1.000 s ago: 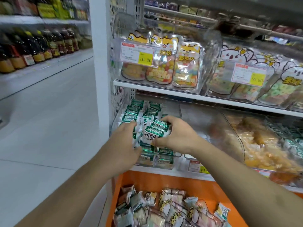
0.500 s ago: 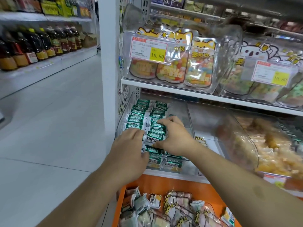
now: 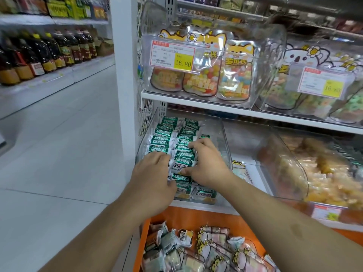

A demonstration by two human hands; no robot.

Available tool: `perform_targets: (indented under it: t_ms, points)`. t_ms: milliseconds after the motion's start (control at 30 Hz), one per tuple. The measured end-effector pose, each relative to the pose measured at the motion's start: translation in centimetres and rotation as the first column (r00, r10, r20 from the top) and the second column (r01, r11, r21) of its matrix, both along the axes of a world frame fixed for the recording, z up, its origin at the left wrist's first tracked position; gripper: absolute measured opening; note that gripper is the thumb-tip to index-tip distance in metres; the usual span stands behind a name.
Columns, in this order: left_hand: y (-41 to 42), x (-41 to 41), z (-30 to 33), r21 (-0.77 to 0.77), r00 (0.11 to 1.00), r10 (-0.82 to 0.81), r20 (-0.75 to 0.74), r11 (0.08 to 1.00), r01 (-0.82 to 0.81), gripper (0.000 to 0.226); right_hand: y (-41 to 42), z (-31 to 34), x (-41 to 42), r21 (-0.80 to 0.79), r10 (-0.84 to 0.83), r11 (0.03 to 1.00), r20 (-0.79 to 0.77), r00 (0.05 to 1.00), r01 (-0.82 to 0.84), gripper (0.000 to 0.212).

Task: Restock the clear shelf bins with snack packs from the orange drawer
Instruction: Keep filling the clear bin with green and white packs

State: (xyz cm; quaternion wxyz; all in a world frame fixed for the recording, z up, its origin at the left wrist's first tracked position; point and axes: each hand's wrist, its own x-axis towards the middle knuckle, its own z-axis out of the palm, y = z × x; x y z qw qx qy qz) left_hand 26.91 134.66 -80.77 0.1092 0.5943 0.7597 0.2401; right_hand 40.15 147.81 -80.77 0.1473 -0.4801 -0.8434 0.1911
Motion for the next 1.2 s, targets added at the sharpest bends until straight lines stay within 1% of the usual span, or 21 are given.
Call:
perform_targets:
  t_ms: [100,300,433,500,633,733,800,867,933,1067,1133,1200]
  points:
    - [-0.1,0.0,0.0,0.0,1.0,0.0,-0.008,1.0,0.0,0.063,-0.1,-0.3,0.0,0.011,-0.003,1.0,0.011,1.0,0.002,0.094]
    - [-0.3,0.1,0.4,0.013,1.0,-0.015,0.001,1.0,0.015,0.068,-0.2,0.4,0.6,0.024,0.039,0.999,0.053,0.998,-0.041,0.107]
    - [-0.8,0.2,0.8,0.038,1.0,-0.027,-0.003,0.999,0.027,0.068,-0.7,0.9,1.1,0.067,0.069,0.995,0.067,0.995,-0.074,0.106]
    - [-1.2,0.2,0.9,0.068,0.999,-0.044,0.008,0.997,0.043,0.066,-1.2,1.5,1.7,0.087,0.078,0.993,0.05,0.996,-0.082,0.101]
    - [-2.7,0.7,1.2,0.136,0.996,-0.082,0.031,0.988,0.077,0.054,-2.9,2.4,4.0,0.123,0.081,0.989,-0.017,0.997,-0.078,0.085]
    - [-4.4,1.5,1.4,0.157,0.996,-0.051,0.073,0.987,0.039,0.051,-5.1,2.9,6.7,0.099,0.071,0.993,-0.065,0.995,-0.064,0.066]
    - [-5.5,2.5,1.2,0.152,0.991,-0.064,0.118,0.987,0.046,0.046,-6.9,2.4,8.5,0.077,0.092,0.993,-0.085,0.992,-0.085,0.052]
    - [-6.6,3.8,0.1,0.125,0.987,-0.088,0.133,0.99,0.072,0.04,-8.8,0.9,10.1,0.084,0.139,0.988,-0.104,0.985,-0.13,0.04]
    - [-7.6,5.0,-1.8,0.057,0.987,-0.113,0.118,0.993,0.107,0.037,-10.6,-1.6,11.7,0.05,0.174,0.984,-0.114,0.978,-0.169,0.034]
    - [-9.7,6.9,-7.3,-0.153,0.985,-0.159,0.061,0.974,0.166,0.042,-13.7,-7.8,13.7,-0.103,0.201,0.973,-0.051,0.978,-0.205,0.036]
    - [-10.5,7.2,-9.6,-0.254,0.987,-0.146,0.065,0.954,0.158,0.047,-14.5,-10.7,14.1,-0.188,0.213,0.959,-0.014,0.977,-0.212,0.037]
    - [-10.9,7.2,-11.6,-0.349,0.988,-0.129,0.084,0.925,0.151,0.056,-14.7,-13.0,14.1,-0.275,0.22,0.94,0.033,0.975,-0.202,0.042]
